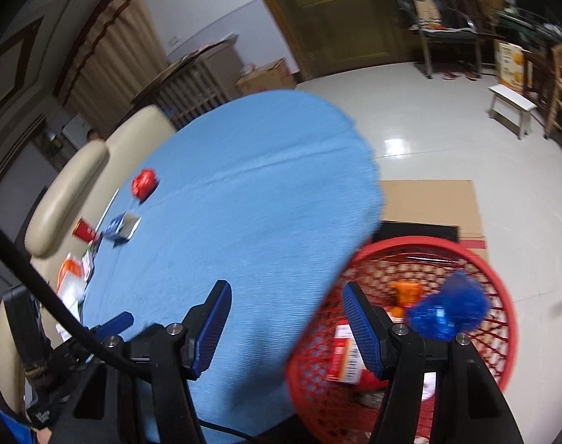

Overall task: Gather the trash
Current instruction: 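Move both tools back over the table toward the blue toothpaste box, then grasp the blue toothpaste box with the left tool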

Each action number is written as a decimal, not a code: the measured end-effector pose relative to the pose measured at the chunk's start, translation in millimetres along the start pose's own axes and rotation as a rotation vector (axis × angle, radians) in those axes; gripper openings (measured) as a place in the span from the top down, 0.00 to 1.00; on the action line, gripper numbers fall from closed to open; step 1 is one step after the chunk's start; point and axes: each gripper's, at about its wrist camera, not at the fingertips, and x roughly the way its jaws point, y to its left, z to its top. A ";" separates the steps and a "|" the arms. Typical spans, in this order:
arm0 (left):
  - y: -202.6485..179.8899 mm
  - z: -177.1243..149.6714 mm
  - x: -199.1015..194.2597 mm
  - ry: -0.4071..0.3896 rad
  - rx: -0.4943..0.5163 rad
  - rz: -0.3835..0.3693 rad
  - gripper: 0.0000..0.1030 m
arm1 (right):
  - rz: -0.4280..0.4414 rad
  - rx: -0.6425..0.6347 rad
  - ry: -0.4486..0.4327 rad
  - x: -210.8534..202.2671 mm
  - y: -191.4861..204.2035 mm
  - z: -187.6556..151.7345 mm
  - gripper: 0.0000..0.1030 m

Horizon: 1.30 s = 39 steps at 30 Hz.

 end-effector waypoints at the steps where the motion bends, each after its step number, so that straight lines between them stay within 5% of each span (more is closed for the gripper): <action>1: 10.6 -1.1 0.9 0.001 -0.024 0.007 0.26 | 0.003 -0.015 0.014 6.8 8.4 -0.3 0.36; 7: 69.1 -1.7 4.0 0.004 -0.147 0.073 0.26 | 0.027 -0.096 0.076 36.1 51.6 -3.8 0.36; 24: 142.1 10.5 14.9 -0.006 -0.285 0.111 0.25 | 0.023 -0.254 0.176 87.6 129.6 -6.2 0.36; 31: 165.2 49.9 22.6 -0.029 -0.297 0.129 0.26 | 0.033 -0.247 0.202 104.6 131.9 -3.4 0.36; 39: 178.3 135.9 43.1 -0.034 -0.467 0.125 0.25 | 0.068 -0.212 0.229 119.9 124.6 -0.1 0.36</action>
